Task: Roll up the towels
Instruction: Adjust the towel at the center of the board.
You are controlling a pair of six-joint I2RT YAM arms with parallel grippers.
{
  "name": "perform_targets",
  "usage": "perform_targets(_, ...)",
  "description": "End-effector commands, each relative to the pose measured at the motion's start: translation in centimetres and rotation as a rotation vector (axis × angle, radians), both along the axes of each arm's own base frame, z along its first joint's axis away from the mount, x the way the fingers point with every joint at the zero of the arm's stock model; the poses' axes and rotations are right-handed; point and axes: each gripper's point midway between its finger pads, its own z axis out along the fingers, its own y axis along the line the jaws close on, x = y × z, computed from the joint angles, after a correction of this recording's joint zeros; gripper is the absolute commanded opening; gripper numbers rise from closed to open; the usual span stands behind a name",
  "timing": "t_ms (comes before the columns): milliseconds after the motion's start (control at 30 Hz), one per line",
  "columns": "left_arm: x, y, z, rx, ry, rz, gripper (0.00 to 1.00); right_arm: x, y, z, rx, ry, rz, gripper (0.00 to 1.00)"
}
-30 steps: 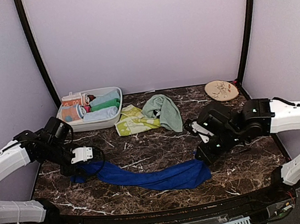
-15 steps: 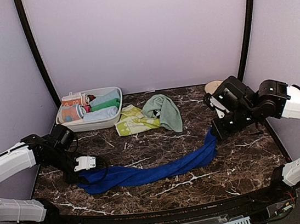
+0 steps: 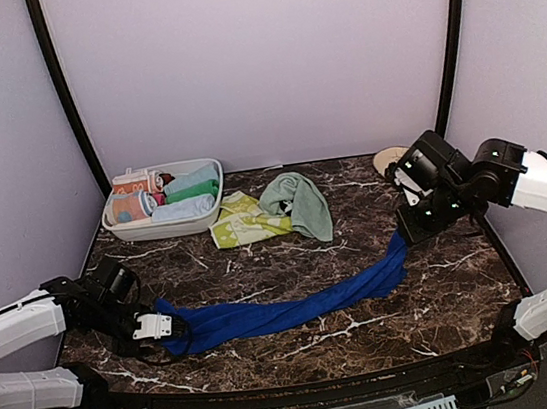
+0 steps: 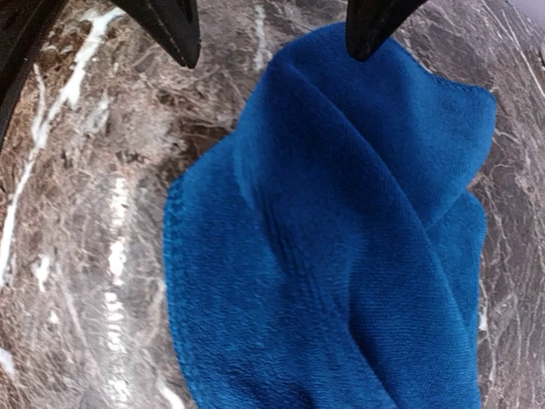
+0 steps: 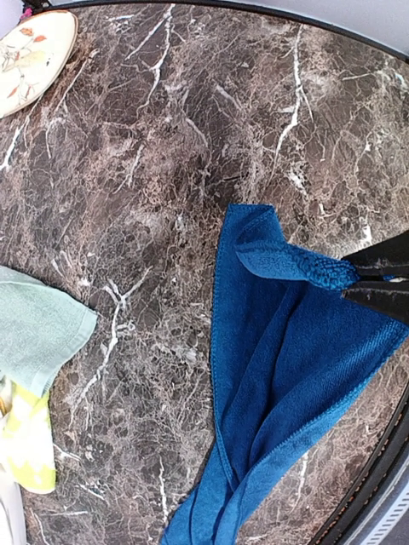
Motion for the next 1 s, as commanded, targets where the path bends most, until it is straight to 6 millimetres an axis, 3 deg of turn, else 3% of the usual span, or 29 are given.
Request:
perform_targets(0,3.2,-1.7,1.1,-0.072,-0.132,0.002,0.61,0.4,0.4,0.9,0.034,-0.018,0.005,0.0)
perform_targets(133,3.8,-2.2,0.3,-0.07,-0.108,0.009,0.55,0.3,0.5,0.6,0.041,-0.013,0.009,0.0)
perform_targets(300,4.3,-2.4,-0.3,-0.047,-0.048,0.042,0.14,0.2,0.3,0.9,0.048,-0.021,0.005,0.0)
perform_targets(400,4.1,-2.6,0.0,-0.053,-0.033,0.033,0.0,0.3,0.0,1.4,0.047,-0.034,0.0,0.0)
perform_targets(500,4.4,-2.4,0.4,-0.042,-0.052,0.033,0.0,0.5,-0.5,1.8,0.042,-0.041,-0.005,0.0)
perform_targets(600,4.5,-2.4,2.4,-0.053,-0.027,0.032,0.0,0.7,-1.1,1.7,0.025,-0.043,-0.012,0.0)
perform_targets(700,4.8,-2.7,4.3,-0.059,-0.008,0.021,0.0,1.5,-1.6,3.1,0.028,-0.072,-0.027,0.0)
perform_targets(867,8.8,-3.2,5.7,-0.039,-0.144,0.021,0.0,2.6,-2.2,3.3,0.028,-0.076,-0.041,0.0)
perform_targets(967,14.4,-3.8,5.3,-0.032,-0.335,0.096,0.04,2.9,-2.2,3.1,0.033,-0.071,-0.039,0.0)
